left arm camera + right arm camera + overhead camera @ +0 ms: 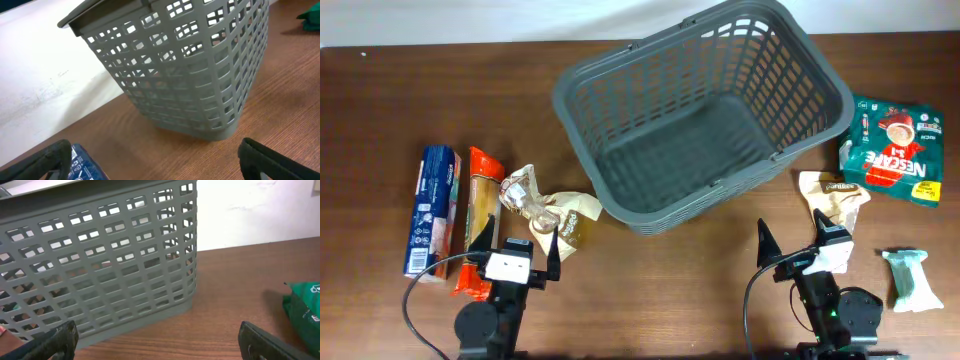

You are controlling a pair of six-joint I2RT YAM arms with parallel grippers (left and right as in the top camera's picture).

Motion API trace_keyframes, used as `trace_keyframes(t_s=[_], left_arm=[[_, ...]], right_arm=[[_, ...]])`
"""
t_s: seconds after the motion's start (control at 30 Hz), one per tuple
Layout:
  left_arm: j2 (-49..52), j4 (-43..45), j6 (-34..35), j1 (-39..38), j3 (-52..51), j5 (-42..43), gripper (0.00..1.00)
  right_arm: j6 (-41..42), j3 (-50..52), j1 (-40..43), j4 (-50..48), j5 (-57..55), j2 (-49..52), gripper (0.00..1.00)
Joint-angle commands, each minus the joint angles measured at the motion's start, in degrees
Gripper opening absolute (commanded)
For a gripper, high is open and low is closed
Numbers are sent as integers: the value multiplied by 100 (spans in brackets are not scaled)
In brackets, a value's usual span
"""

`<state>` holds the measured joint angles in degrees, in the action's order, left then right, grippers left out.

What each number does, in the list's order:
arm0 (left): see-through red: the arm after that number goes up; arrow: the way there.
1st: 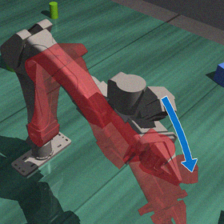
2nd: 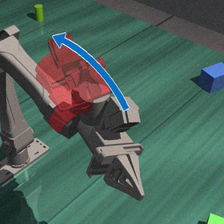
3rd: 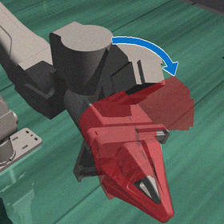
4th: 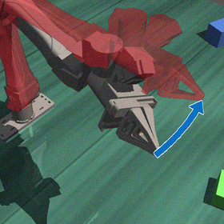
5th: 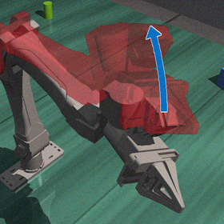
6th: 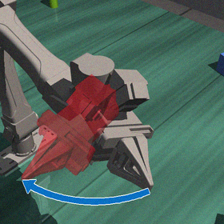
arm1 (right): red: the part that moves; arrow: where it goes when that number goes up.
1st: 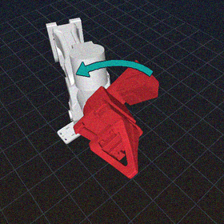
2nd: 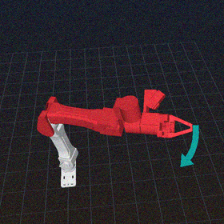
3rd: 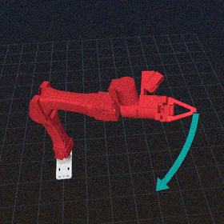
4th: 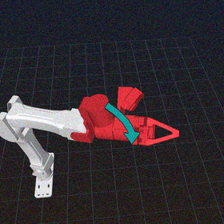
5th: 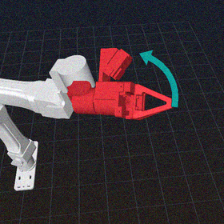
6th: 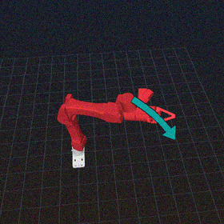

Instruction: Pack container

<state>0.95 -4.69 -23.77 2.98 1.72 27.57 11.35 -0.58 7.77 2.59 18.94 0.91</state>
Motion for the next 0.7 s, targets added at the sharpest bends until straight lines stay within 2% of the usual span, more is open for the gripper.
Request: trace_keyframes(t_s=[0.0,0.67], left_arm=[[-61,2,-26,17,-42,-42,99],[-61,0,-26,17,-42,-42,99]], right_arm=[[-55,26,-26,42,-52,-39,100],[-55,26,-26,42,-52,-39,99]])
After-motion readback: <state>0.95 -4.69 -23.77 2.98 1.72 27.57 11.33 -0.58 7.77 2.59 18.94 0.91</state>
